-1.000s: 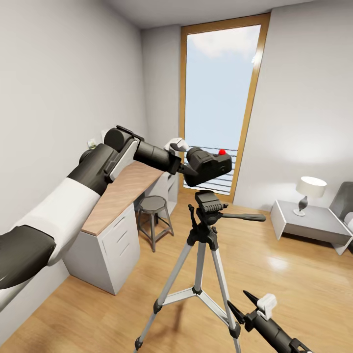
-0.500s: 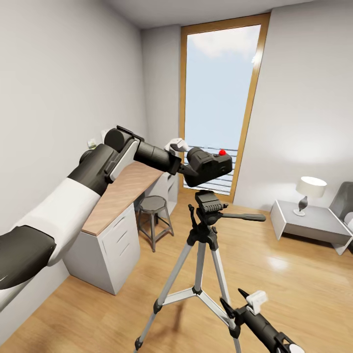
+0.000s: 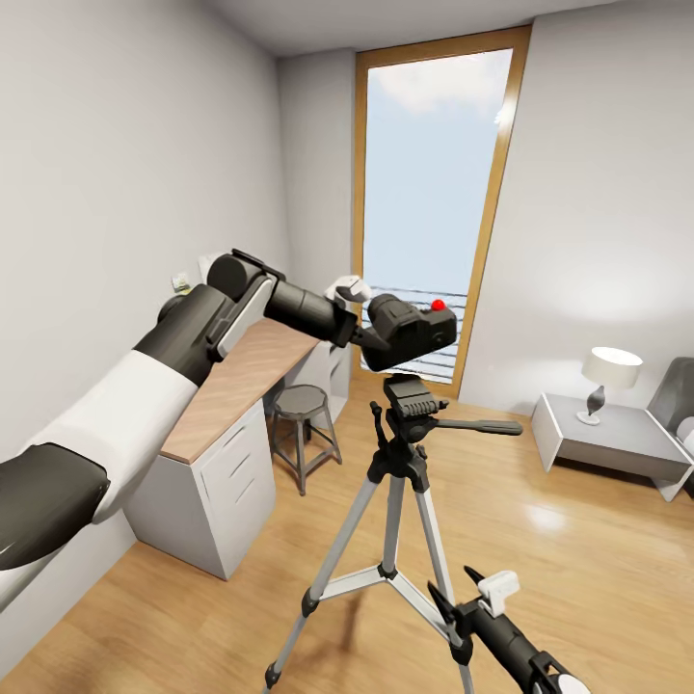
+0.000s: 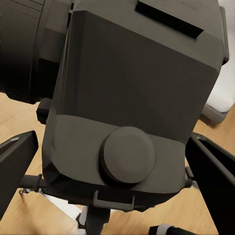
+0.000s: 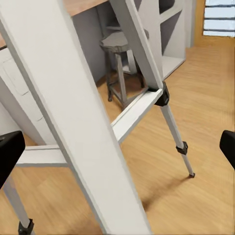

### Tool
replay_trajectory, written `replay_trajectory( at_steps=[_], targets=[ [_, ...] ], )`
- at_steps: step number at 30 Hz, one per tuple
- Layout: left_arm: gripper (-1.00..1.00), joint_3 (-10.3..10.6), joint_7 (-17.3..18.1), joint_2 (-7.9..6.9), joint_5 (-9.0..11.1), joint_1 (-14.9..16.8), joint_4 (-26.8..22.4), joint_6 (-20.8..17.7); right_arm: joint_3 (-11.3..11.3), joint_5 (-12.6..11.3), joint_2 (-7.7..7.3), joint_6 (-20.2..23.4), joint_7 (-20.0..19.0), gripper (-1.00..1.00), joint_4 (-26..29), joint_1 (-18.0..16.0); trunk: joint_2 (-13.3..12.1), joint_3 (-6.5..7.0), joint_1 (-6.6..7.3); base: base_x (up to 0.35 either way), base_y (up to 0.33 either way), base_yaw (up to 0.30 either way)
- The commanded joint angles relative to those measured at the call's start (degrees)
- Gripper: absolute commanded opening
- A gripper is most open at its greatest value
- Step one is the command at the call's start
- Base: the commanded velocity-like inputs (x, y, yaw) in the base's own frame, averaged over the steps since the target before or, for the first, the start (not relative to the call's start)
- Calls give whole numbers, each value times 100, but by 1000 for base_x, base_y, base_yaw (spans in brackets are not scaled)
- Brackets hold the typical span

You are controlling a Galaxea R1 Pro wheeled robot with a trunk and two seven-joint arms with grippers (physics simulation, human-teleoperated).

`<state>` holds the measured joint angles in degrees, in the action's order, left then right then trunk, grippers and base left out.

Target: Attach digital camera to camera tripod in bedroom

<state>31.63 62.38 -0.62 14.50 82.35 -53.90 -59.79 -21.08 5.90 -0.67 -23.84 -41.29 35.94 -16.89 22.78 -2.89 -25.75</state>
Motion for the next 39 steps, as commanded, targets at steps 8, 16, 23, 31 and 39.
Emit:
replay_trajectory(
  at_steps=[8,16,23,31,39],
  targets=[
    [-100,126,246,-9,18,9,-6,-21,430,61,30,-33,622,100,0,-37,14,-13,-4,0,0,0],
    [-100,176,314,-9,18,9,-7,-21,702,65,32,-33,932,100,-2,-56,14,-13,-4,0,0,0],
    [-100,177,318,-9,18,9,-7,-21,751,65,39,-33,959,100,-5,-68,14,-13,-4,0,0,0],
    [-100,179,319,-9,18,9,-7,-21,776,68,78,-33,964,-100,-1,-116,14,-13,-4,0,0,0],
    [-100,185,319,-16,19,9,-7,-21,780,69,84,-33,965,-100,-1,-138,14,-13,-4,0,0,0]
  ],
)
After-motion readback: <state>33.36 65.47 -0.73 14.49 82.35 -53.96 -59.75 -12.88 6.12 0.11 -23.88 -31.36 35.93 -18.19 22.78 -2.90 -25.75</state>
